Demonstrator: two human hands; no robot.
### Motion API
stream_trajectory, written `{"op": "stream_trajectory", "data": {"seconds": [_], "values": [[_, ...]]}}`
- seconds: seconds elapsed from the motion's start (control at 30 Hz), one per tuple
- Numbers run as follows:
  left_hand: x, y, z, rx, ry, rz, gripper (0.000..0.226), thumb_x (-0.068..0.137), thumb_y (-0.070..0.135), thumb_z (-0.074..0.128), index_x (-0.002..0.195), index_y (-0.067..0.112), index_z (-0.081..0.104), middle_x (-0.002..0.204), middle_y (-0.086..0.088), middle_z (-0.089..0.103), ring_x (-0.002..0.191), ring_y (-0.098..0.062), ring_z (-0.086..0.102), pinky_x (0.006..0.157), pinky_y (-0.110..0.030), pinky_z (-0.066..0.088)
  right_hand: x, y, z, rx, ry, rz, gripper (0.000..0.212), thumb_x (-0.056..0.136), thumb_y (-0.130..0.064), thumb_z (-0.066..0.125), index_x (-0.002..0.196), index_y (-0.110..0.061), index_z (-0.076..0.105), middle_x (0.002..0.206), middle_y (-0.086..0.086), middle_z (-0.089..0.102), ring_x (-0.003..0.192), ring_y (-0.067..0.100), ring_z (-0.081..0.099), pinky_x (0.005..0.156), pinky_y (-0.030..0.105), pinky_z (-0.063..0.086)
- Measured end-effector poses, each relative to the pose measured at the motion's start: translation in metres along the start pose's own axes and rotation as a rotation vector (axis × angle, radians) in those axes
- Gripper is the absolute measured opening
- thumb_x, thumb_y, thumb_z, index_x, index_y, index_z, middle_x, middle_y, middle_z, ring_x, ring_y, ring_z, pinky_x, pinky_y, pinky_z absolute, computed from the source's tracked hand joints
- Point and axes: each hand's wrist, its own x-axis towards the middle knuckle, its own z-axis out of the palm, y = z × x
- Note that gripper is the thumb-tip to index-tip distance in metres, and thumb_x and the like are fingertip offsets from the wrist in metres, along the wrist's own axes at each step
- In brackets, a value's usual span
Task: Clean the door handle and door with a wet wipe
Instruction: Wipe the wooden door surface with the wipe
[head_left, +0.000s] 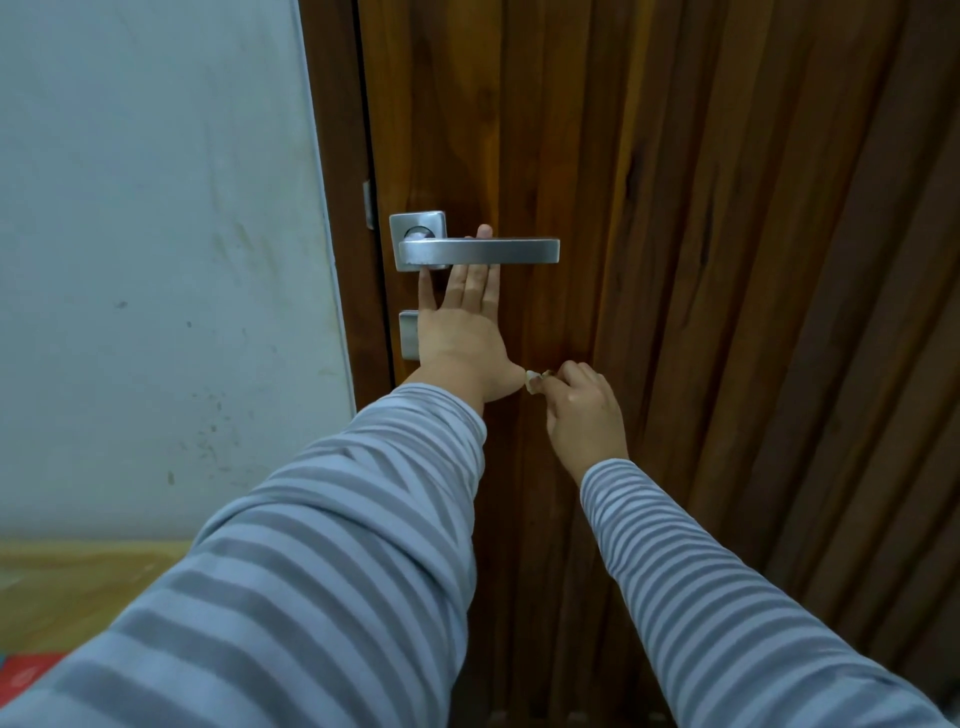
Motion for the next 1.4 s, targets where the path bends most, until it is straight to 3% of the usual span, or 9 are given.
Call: {"op": "stream_trajectory", "data": {"seconds": [0.13, 0.2, 0.33, 0.43, 0.77, 1.0, 1.2, 1.4], "values": [[-0.001, -0.001, -0.003, -0.007, -0.015, 0.002, 0.109, 0.085, 0.059, 0.051, 0.153, 0.012, -0.021, 0.162, -0.005, -0.023, 0.149, -0.021, -0.020, 0.118, -0.054, -0.011, -0.009, 0.005, -0.010, -0.018, -0.157, 0.014, 0.017, 0.084, -0.002, 0.065, 0.094, -0.011, 0.074, 0.072, -0.004, 0.042, 0.069, 0.011, 0.041, 0.064, 0.024, 0.033], [-0.001, -0.001, -0.006, -0.014, -0.035, -0.002, 0.109, 0.085, 0.057, 0.052, 0.153, 0.012, -0.022, 0.161, -0.005, -0.025, 0.149, -0.021, -0.020, 0.118, -0.055, -0.011, -0.015, 0.008, -0.024, -0.018, -0.188, 0.030, 0.017, 0.087, -0.005, 0.062, 0.099, -0.012, 0.073, 0.077, -0.003, 0.047, 0.074, 0.011, 0.044, 0.067, 0.023, 0.037], [-0.004, 0.007, -0.012, -0.031, -0.067, -0.034, 0.109, 0.087, 0.057, 0.051, 0.153, 0.011, -0.022, 0.158, -0.008, -0.033, 0.147, -0.024, -0.024, 0.113, -0.064, -0.013, 0.005, 0.014, -0.064, 0.026, -0.070, 0.060, 0.016, 0.086, -0.007, 0.063, 0.100, -0.008, 0.071, 0.083, 0.002, 0.055, 0.076, 0.016, 0.054, 0.070, 0.027, 0.049], [-0.006, 0.020, -0.019, -0.089, -0.050, -0.074, 0.104, 0.089, 0.052, 0.051, 0.153, 0.008, -0.017, 0.157, -0.012, -0.033, 0.148, -0.027, -0.022, 0.112, -0.067, -0.012, 0.040, 0.019, -0.093, 0.007, 0.003, 0.068, 0.018, 0.086, -0.006, 0.061, 0.102, -0.007, 0.070, 0.089, 0.003, 0.057, 0.081, 0.016, 0.057, 0.072, 0.021, 0.043], [0.010, 0.049, -0.042, -0.052, 0.067, 0.067, 0.103, 0.092, 0.046, 0.054, 0.153, 0.008, -0.020, 0.157, -0.009, -0.034, 0.148, -0.025, -0.023, 0.118, -0.057, -0.006, 0.142, 0.012, -0.152, -0.014, 0.121, 0.058, 0.022, 0.092, -0.011, 0.055, 0.107, -0.010, 0.070, 0.103, 0.006, 0.060, 0.094, 0.021, 0.058, 0.076, 0.024, 0.042], [0.018, 0.042, -0.032, -0.002, 0.057, 0.093, 0.106, 0.090, 0.050, 0.052, 0.151, 0.007, -0.023, 0.155, -0.010, -0.038, 0.147, -0.025, -0.025, 0.118, -0.054, -0.012, 0.189, -0.004, -0.157, -0.043, 0.227, -0.008, 0.024, 0.094, -0.014, 0.052, 0.114, -0.010, 0.066, 0.109, 0.006, 0.060, 0.100, 0.019, 0.057, 0.084, 0.028, 0.049], [0.019, 0.047, -0.026, 0.007, 0.034, 0.050, 0.110, 0.089, 0.053, 0.051, 0.149, 0.005, -0.028, 0.154, -0.012, -0.039, 0.145, -0.026, -0.029, 0.113, -0.055, -0.021, 0.213, -0.008, -0.147, -0.407, 0.222, -0.161, 0.032, 0.096, -0.010, 0.044, 0.118, -0.021, 0.064, 0.114, 0.003, 0.063, 0.111, 0.027, 0.045, 0.086, 0.039, 0.033], [0.022, 0.044, -0.020, -0.017, 0.051, 0.075, 0.113, 0.086, 0.050, 0.054, 0.148, 0.006, -0.030, 0.149, -0.011, -0.046, 0.145, -0.025, -0.030, 0.115, -0.056, -0.019, 0.211, -0.006, -0.133, -0.345, 0.270, -0.092, 0.027, 0.097, -0.018, 0.047, 0.115, -0.022, 0.068, 0.106, 0.002, 0.065, 0.106, 0.025, 0.047, 0.086, 0.038, 0.032]]}}
